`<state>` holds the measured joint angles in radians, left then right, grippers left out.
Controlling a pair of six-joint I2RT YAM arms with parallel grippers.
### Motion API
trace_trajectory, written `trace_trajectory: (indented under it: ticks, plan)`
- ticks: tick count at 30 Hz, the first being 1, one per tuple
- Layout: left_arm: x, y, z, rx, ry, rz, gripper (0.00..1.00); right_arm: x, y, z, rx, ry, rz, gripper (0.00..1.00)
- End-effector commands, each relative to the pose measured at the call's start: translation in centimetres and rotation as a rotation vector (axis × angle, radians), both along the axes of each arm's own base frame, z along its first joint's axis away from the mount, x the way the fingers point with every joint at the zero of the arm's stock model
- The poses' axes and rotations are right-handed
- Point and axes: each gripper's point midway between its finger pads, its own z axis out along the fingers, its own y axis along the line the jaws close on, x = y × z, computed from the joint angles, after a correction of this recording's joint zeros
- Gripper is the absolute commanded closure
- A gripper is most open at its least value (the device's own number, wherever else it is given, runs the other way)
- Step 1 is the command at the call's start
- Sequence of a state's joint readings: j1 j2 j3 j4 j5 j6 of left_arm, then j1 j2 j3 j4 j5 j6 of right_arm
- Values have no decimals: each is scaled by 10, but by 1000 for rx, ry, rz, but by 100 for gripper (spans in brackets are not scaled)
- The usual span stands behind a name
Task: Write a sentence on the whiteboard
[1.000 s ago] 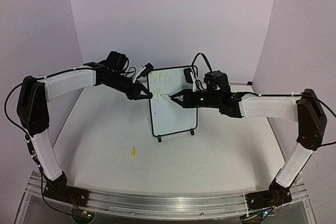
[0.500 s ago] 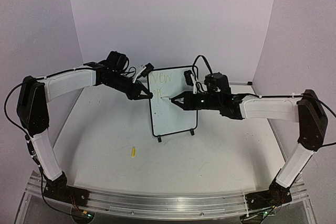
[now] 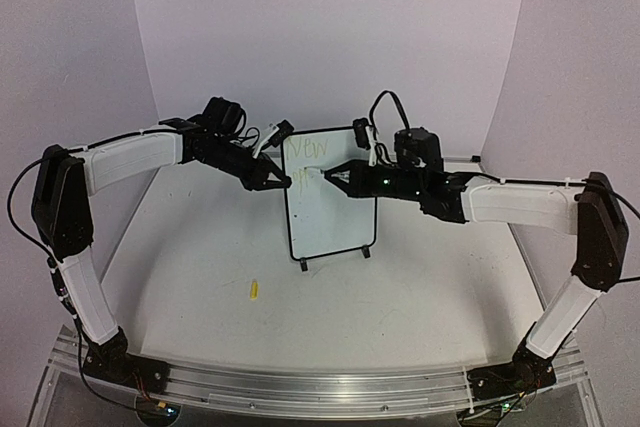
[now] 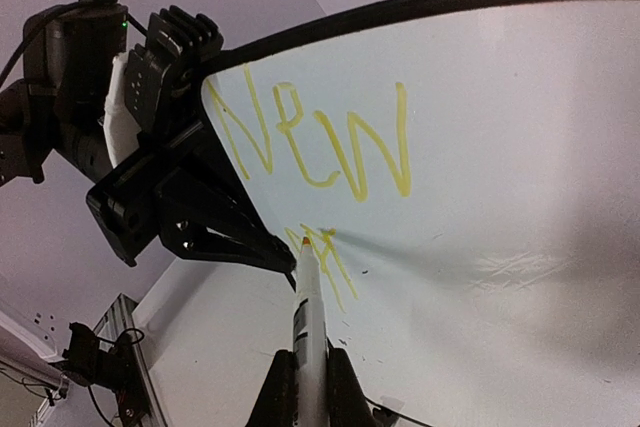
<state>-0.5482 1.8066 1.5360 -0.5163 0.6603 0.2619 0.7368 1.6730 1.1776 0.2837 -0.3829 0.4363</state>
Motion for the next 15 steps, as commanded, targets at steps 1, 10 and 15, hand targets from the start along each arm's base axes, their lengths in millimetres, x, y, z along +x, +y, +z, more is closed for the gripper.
trace_trajectory:
  ticks: [1, 10, 15]
  plan:
    - [-8, 14, -12, 86, 10, 21, 100, 11, 3, 23, 29, -68, -39, 100]
    - [-8, 13, -12, 85, 10, 21, 100, 16, 5, 16, 20, -59, -51, 100]
    - [-8, 14, -12, 87, 10, 22, 100, 20, -3, 15, 15, -55, -102, 100]
